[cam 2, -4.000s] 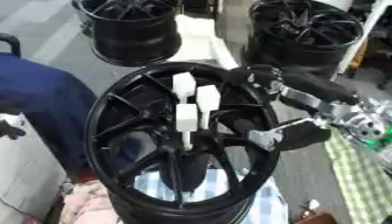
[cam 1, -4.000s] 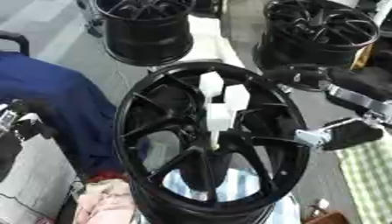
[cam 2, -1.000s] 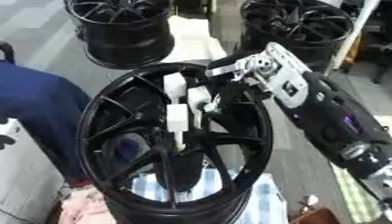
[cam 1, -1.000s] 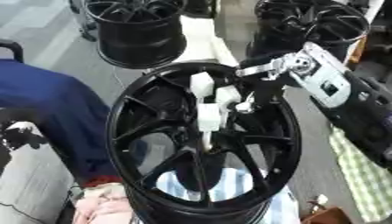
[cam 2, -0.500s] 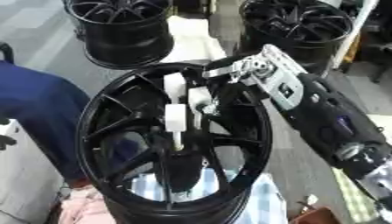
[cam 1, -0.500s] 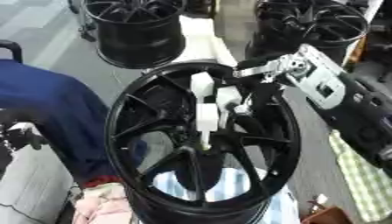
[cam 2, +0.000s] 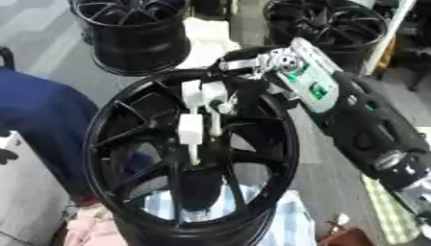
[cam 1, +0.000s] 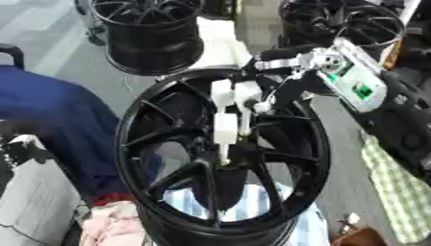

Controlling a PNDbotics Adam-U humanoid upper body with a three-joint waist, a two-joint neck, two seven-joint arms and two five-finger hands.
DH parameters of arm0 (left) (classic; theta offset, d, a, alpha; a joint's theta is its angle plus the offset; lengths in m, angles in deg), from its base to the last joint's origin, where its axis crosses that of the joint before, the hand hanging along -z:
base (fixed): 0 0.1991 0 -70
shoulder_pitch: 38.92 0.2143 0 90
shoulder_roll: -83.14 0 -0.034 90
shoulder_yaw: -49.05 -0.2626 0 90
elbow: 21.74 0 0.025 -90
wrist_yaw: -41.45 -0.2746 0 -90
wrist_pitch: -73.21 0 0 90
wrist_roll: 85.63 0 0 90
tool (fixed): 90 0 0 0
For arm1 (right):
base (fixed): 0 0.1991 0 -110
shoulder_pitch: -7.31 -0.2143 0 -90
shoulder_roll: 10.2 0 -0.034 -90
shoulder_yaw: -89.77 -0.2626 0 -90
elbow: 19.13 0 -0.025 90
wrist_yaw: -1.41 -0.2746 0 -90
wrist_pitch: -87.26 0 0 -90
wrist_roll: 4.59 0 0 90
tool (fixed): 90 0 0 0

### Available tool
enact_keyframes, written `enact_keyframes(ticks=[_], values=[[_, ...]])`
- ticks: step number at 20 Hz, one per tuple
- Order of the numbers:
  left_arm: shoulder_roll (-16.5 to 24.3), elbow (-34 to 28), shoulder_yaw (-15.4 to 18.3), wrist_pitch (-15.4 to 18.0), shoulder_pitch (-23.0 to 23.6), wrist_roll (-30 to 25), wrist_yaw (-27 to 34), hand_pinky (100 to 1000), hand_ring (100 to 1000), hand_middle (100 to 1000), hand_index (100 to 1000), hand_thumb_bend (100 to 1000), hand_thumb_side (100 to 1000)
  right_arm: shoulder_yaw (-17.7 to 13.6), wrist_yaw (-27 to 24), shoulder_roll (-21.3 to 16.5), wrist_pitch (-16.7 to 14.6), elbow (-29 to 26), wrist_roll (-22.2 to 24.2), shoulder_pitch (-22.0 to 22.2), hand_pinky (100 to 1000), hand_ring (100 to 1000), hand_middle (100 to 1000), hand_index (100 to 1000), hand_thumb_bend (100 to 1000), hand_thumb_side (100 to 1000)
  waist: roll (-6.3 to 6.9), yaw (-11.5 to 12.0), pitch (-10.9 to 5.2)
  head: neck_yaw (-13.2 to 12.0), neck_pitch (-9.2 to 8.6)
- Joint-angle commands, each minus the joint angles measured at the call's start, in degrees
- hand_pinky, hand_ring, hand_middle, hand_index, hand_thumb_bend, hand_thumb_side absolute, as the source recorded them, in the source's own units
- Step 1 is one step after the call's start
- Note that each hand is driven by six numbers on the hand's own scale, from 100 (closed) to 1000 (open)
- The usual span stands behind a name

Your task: Pull the pin out of the wheel hub.

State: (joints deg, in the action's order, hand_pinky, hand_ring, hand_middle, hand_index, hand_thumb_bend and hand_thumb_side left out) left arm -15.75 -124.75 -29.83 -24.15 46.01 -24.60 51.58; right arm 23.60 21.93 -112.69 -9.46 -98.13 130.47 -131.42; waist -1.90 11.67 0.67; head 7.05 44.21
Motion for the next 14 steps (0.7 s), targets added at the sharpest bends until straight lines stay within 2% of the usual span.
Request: enact_keyframes(ticks=[1, 5, 8, 10, 12, 14], values=[[0.9, -1.1, -0.2, -0.2, -0.5, -0.2, 0.1, 597, 416, 620, 735, 100, 747, -2.5, -4.1, -4.9, 1.4, -3.2, -0.9, -2.0, 765, 603, 356, 569, 100, 303, 0.03, -0.3, -1.12, 0.0, -0.09], [1.3, -1.1, 0.1, -0.2, -0.1, 0.0, -0.1, 597, 413, 621, 735, 100, 747, -6.1, -10.6, -11.8, 3.3, -7.0, -4.2, -0.9, 754, 586, 323, 540, 100, 275, -0.41, -1.5, -1.36, -0.5, -0.09], [1.6, -1.2, 0.6, -0.2, 0.1, 0.5, -0.2, 597, 416, 622, 735, 100, 747, -9.9, -13.9, -18.4, 4.6, -10.2, -7.9, 3.6, 752, 583, 318, 537, 100, 272, -0.77, -2.4, -1.38, -1.3, -0.09], [1.8, -1.3, 0.9, -0.2, 0.1, 0.8, -0.2, 598, 415, 622, 735, 100, 746, -13.2, -15.4, -23.3, 5.3, -12.2, -11.2, 9.2, 752, 585, 321, 542, 100, 276, -0.90, -3.0, -1.25, -1.6, -0.09], [1.9, -1.4, 1.2, 0.0, 0.1, 1.2, -0.2, 596, 416, 621, 734, 100, 744, -17.5, -16.4, -28.0, 5.9, -14.0, -15.4, 17.4, 755, 591, 326, 553, 100, 287, -0.92, -3.8, -1.02, -2.0, -0.09], [2.0, -1.5, 1.7, 0.1, 0.2, 1.7, -0.3, 596, 408, 621, 734, 100, 745, -22.8, -16.0, -30.5, 6.8, -14.6, -20.9, 26.8, 757, 597, 337, 577, 100, 294, -0.89, -4.7, -0.70, -2.5, -0.09]])
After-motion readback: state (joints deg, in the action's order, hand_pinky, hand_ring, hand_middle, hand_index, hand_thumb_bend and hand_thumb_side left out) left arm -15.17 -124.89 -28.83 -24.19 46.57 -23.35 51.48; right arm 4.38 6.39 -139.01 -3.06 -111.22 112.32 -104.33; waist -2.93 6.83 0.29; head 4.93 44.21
